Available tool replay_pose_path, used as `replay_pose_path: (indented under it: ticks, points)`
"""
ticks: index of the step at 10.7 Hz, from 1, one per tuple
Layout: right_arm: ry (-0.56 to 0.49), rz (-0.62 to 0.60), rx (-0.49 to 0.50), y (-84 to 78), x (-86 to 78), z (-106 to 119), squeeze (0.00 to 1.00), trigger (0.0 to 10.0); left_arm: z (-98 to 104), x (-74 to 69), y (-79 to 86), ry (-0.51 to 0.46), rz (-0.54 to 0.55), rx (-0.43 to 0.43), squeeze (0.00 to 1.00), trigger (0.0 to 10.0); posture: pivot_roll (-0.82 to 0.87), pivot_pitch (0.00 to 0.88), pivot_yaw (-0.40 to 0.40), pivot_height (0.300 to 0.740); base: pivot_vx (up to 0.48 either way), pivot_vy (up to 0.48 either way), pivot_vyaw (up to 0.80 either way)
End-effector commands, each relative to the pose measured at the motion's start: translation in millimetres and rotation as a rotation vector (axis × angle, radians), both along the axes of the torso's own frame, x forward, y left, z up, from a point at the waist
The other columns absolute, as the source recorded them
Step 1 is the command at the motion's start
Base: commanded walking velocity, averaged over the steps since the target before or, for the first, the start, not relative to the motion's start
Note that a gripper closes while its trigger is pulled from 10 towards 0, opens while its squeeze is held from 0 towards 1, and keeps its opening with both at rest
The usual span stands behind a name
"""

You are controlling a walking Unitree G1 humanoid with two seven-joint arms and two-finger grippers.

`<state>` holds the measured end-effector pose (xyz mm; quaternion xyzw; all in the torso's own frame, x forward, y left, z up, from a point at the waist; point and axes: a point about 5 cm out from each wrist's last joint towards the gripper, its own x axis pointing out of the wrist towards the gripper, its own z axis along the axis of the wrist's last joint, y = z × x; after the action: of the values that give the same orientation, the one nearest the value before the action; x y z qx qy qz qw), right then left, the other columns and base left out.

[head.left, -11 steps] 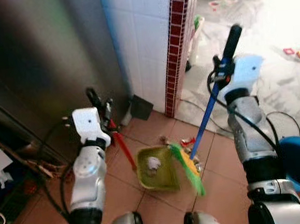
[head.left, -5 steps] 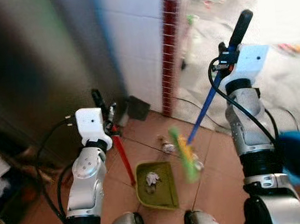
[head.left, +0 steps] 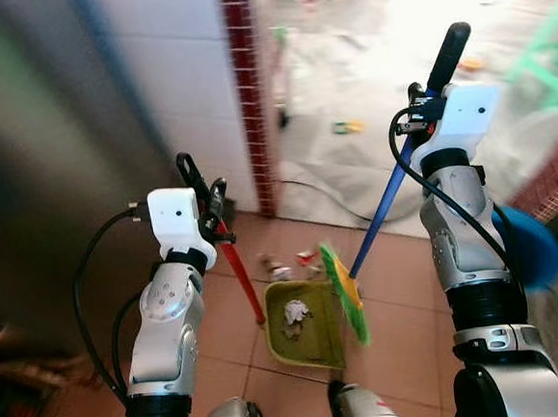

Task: Sweep floor

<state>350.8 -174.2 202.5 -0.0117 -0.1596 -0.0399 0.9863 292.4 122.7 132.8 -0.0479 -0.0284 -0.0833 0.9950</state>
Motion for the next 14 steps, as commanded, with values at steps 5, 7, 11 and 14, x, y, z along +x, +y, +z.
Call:
replay_pose_path:
  ticks: [5,7,11,14]
  points:
    - [-0.062,0.040,0.000,9.3,-1.1,14,0.00,10.0,13,0.5,-1.1,-0.038,-0.008,-0.012,0.00,10.0,-0.08,0.067,0.078,0.740,-0.102,0.000,-0.26]
    - [-0.063,0.033,0.001,7.5,-0.4,14,0.00,10.0,13,0.8,-1.5,-0.033,-0.007,-0.011,0.00,10.0,-0.08,0.066,0.080,0.740,-0.268,0.000,0.00]
    - [-0.072,0.035,0.004,7.9,-0.4,16,0.00,10.0,13,2.4,-1.8,-0.030,-0.007,-0.009,0.00,10.0,-0.08,0.061,0.082,0.740,-0.269,0.000,0.00]
    - [-0.111,0.048,-0.011,9.7,-1.7,23,0.00,10.0,12,2.3,-3.3,-0.022,-0.008,-0.010,0.00,10.0,-0.08,0.058,0.083,0.740,-0.261,0.000,0.00]
